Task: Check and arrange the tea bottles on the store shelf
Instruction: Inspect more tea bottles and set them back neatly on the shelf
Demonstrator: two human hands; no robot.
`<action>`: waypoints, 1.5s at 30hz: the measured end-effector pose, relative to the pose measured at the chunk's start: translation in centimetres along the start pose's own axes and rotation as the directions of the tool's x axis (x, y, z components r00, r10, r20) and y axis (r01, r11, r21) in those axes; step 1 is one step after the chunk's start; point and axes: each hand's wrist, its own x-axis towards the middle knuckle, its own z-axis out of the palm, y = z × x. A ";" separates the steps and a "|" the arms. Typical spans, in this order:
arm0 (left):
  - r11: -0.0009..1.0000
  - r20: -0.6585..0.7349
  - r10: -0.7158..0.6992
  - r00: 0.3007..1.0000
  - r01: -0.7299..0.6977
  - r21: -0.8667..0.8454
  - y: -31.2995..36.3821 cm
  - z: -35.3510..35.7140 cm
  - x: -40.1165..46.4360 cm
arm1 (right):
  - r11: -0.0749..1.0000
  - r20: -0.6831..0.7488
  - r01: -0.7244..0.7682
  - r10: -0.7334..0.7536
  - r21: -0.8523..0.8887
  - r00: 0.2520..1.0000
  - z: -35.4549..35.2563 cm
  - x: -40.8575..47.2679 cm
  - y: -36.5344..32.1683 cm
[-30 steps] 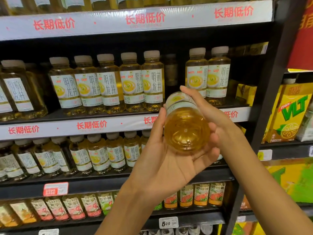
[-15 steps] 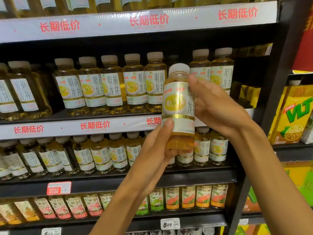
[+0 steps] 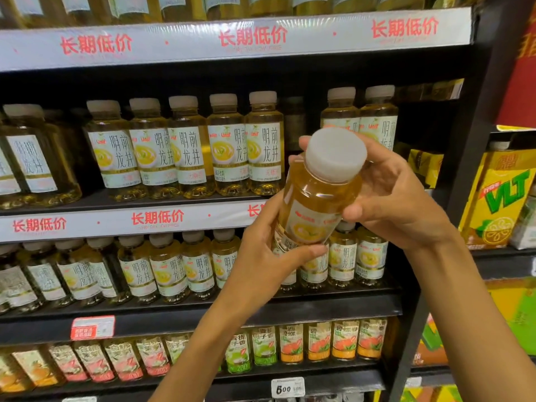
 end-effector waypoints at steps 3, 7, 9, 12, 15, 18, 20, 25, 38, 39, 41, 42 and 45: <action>1.000 -0.011 0.008 1.000 -0.009 -0.006 -0.2 0.0 0.0 | 1.000 -0.003 -0.011 0.011 -0.006 1.000 0.1 0.1 -0.3; 0.994 0.042 -0.072 0.997 0.075 -0.085 -0.3 -0.2 -0.3 | 1.000 -0.027 -0.012 0.012 0.006 1.000 0.6 0.6 -0.4; 0.985 0.111 -0.110 0.988 0.124 -0.124 -0.3 -0.3 -0.6 | 0.999 -0.019 -0.017 0.018 0.030 1.000 0.8 0.9 -0.2; 0.969 0.154 -0.131 0.979 0.159 -0.191 -0.3 0.2 -1.1 | 0.999 -0.049 -0.047 0.047 -0.003 0.998 1.0 1.2 -0.3; 0.967 0.020 -0.170 0.985 0.171 -0.191 -0.6 1.2 -1.5 | 0.998 -0.201 -0.061 0.053 -0.032 0.978 1.2 1.5 -0.1; 0.982 -0.033 -0.163 0.986 0.160 -0.097 -1.1 2.3 -1.5 | 0.994 -0.325 -0.086 0.062 -0.060 0.944 1.7 1.8 0.5; 0.984 -0.084 -0.162 0.983 0.155 -0.087 -1.5 2.4 -1.0 | 0.989 -0.337 -0.109 0.068 -0.105 0.939 2.0 1.9 0.6; 0.881 0.116 -0.226 0.967 0.254 -0.400 -1.5 1.3 -0.2 | 0.985 -0.270 -0.169 0.167 0.016 0.948 1.6 2.3 0.4; 0.969 -0.060 -0.140 0.988 0.125 -0.215 -1.3 1.8 0.8 | 0.973 -0.339 -0.147 0.079 -0.179 0.937 1.8 3.1 0.7; 0.957 -0.028 -0.166 0.986 0.154 -0.247 -1.1 1.7 0.9 | 0.981 -0.321 -0.138 0.088 -0.135 0.943 1.6 3.2 0.5; 0.946 0.023 -0.183 0.983 0.182 -0.269 -1.0 1.7 1.1 | 0.993 -0.275 -0.109 0.091 -0.049 0.957 1.5 3.2 0.4; 0.954 0.005 -0.164 0.986 0.160 -0.254 -1.0 1.9 1.2 | 0.995 -0.271 -0.092 0.077 -0.042 0.959 1.5 3.3 0.3; 0.992 -0.184 -0.079 0.980 0.059 -0.111 -0.9 2.4 2.1 | 0.983 -0.368 -0.055 -0.014 -0.174 0.930 1.6 3.6 0.1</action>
